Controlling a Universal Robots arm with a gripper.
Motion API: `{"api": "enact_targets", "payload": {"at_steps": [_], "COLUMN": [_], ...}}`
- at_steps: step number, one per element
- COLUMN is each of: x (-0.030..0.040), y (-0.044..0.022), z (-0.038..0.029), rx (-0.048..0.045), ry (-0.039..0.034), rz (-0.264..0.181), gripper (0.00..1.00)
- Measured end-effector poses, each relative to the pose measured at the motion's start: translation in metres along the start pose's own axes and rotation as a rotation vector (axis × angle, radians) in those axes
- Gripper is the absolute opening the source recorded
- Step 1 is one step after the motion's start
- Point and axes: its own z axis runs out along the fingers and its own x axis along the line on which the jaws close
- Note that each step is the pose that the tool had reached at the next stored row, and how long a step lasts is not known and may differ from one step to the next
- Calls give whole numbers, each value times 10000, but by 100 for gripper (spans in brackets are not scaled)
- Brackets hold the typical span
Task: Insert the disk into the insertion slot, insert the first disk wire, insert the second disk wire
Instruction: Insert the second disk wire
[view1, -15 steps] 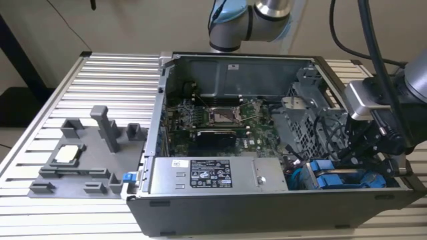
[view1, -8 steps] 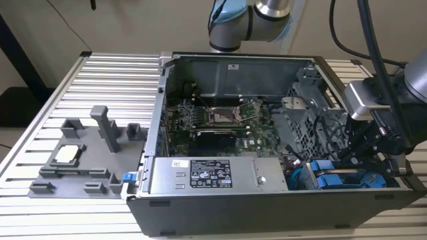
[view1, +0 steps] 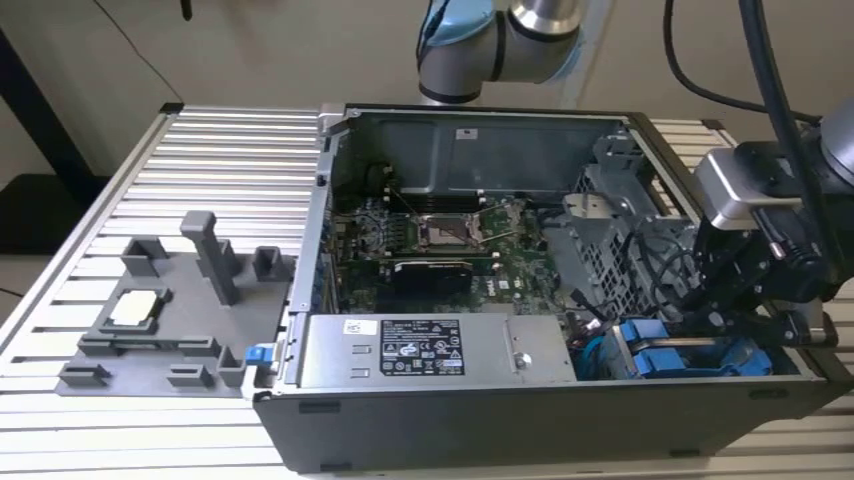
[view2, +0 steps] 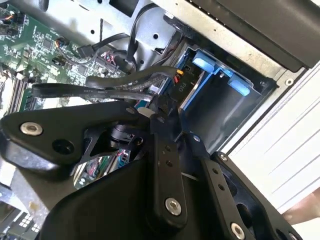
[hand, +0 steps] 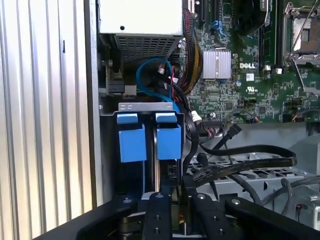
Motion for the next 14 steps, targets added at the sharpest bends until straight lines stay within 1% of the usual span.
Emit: {"api": "enact_targets", "payload": {"at_steps": [3,5,6,14], "x": [-20,-29,-31,-31], "y": [0,0,0,0], "z": [-143,-211,-221,-223], "rx": [-17,-20,-20,-21], "ry": [3,1,2,1], "rz": [2,3,3,3], "gripper": [24,24,24,24]}}
